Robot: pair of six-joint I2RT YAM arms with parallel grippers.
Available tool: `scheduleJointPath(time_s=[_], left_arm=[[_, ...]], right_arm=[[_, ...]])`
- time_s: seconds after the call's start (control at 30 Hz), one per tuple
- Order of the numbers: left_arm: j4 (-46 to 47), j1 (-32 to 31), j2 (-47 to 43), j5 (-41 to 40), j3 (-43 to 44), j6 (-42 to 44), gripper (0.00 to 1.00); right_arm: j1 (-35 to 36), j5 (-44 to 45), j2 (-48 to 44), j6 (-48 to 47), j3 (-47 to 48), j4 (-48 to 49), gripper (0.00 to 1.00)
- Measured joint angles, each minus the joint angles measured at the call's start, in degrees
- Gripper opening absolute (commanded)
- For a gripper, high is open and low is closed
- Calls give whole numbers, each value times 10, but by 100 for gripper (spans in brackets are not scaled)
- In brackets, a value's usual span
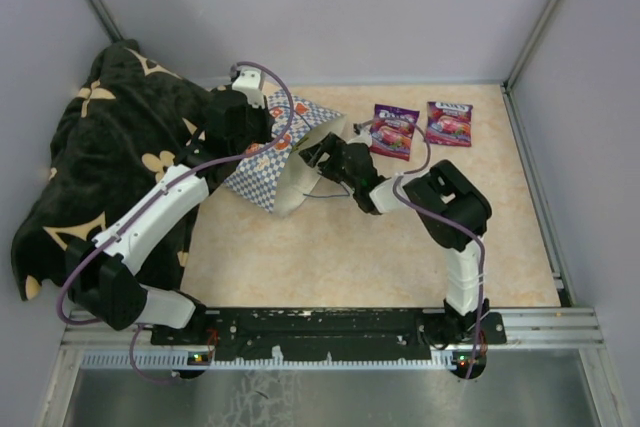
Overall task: Take the snacks out of the paper bag
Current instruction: Take out the snack from the paper bag.
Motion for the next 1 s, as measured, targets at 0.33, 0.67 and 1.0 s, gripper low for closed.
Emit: scheduleJointPath(time_s=[0.33, 0.67, 1.0], left_arm=[[-10, 5, 1, 0, 0, 23, 13], [-11, 11, 1, -1, 0, 23, 13], [7, 11, 0, 9, -5, 3, 12]], right_arm=[[-25, 43, 54, 13, 68, -2, 77], [-28, 47, 97, 14, 129, -9, 72], [-32, 37, 138, 12, 172, -12, 63]])
